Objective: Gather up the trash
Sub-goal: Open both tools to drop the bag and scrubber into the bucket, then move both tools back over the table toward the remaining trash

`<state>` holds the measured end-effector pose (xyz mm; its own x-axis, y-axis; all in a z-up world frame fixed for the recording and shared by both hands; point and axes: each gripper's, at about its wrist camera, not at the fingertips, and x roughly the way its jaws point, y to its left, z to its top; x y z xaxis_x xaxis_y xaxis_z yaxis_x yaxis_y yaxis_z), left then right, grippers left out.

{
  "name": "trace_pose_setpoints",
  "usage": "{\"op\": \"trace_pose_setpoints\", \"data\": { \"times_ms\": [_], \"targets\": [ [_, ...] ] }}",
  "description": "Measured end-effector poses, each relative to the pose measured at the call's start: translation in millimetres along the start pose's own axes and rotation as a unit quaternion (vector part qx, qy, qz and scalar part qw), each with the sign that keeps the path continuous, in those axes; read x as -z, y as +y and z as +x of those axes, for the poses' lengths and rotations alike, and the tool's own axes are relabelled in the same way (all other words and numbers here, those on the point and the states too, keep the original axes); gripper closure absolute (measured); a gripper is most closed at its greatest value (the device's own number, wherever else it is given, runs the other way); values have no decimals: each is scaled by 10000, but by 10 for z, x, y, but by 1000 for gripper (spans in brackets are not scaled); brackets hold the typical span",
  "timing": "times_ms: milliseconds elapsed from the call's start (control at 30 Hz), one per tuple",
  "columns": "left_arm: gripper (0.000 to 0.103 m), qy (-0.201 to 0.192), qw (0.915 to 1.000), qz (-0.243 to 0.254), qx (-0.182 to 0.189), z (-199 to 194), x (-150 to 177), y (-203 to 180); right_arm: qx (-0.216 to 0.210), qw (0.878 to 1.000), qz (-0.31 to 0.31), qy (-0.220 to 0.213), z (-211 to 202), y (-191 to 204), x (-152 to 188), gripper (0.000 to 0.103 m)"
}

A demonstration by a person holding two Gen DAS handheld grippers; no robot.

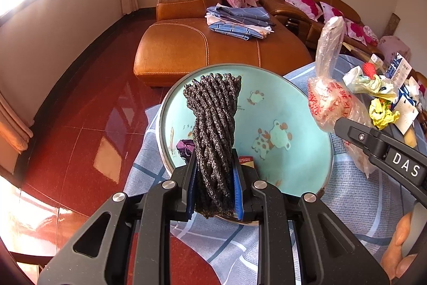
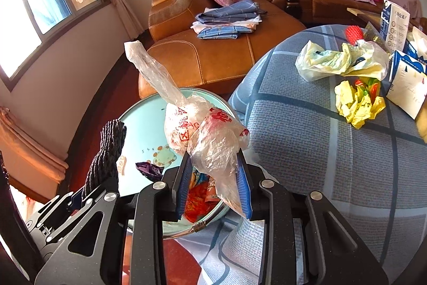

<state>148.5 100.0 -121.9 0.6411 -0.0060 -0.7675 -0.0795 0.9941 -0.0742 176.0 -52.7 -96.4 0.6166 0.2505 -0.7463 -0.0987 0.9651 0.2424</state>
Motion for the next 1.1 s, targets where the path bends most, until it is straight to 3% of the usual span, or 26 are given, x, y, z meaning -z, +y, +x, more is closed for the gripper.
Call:
{"op": "trace_pose_setpoints", "data": {
  "times_ms": [300, 667, 733, 767, 1100],
  "targets": [
    [81, 43, 10000, -36, -39, 44, -14, 33, -95, 9999, -53, 78, 184, 20, -53, 62],
    [78, 7, 10000, -19, -11, 55, -7, 20, 75, 9993, 168, -337, -132, -197, 2, 61],
    [63, -18, 10000, -7, -21, 48, -1, 14, 113, 9990, 139, -415, -222, -231, 60, 61],
    [48, -57, 10000, 3, -60, 38, 1, 7, 152, 9988, 115, -457, -266, -240, 91, 61],
    [29, -301, 9991, 257, -145, -115, -1, -120, 501, 9950, 232, -831, -697, -538, 370, 61]
  ]
}}
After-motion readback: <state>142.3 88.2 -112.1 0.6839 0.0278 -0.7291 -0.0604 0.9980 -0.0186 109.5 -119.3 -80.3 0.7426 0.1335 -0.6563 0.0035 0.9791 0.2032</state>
